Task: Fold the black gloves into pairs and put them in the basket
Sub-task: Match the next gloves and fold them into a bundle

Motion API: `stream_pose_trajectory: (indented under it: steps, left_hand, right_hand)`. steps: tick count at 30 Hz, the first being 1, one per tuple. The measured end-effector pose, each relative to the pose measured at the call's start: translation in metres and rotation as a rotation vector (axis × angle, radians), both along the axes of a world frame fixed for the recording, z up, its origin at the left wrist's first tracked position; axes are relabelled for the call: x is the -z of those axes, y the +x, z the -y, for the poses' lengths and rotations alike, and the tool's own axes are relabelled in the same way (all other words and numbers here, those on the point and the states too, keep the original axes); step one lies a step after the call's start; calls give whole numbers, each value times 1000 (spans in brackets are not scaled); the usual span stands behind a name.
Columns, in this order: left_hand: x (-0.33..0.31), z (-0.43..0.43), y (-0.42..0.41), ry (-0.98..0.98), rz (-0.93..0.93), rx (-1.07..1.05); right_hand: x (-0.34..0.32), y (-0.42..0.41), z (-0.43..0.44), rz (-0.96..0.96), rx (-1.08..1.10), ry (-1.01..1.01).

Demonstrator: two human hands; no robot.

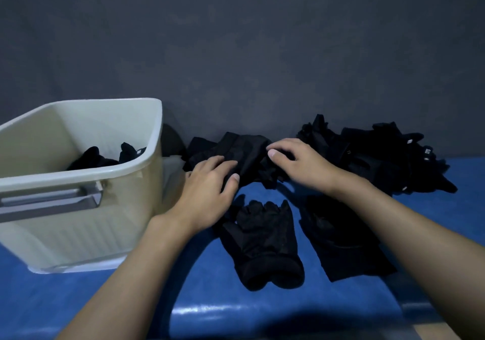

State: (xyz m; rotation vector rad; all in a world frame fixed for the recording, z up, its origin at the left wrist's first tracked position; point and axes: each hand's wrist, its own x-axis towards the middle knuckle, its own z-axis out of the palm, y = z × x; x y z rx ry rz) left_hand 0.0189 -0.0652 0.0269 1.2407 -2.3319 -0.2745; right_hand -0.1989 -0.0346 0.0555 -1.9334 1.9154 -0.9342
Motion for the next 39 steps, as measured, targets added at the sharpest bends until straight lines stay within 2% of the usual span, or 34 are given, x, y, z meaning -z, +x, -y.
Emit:
stream_pose_trajectory:
  steps: [4, 7, 11, 18, 24, 28, 33, 36, 39]
  left_hand:
    - [1, 5, 2, -28, -49, 8]
    - [-2, 5, 3, -54, -89, 6]
    - [-8, -1, 1, -48, -143, -4]
    - [-23, -14, -1, -101, -409, -22]
    - [-34, -20, -7, 127, -723, -26]
    - [-40, -25, -11, 284, -771, -18]
    - [-36, -30, -14, 450, -879, 27]
    - [-38, -33, -14, 409, -980, 37]
    - [-44, -39, -14, 261, -1074, 51]
  right_hand:
    - [4, 3, 11, 87, -48, 25]
    - [4, 4, 10, 85, -40, -21]
    - [-5, 4, 4, 178, -60, -114]
    - [-36, 11, -20, 314, -129, -209]
    - [-55, 12, -44, 463, -156, -263]
    - [-57, 14, -57, 620, -195, -268]
    - [-49, 12, -70, 680, -207, -263]
    - [-43, 6, -74, 703, -173, -272]
    - [-38, 0, -80, 613, -63, -324]
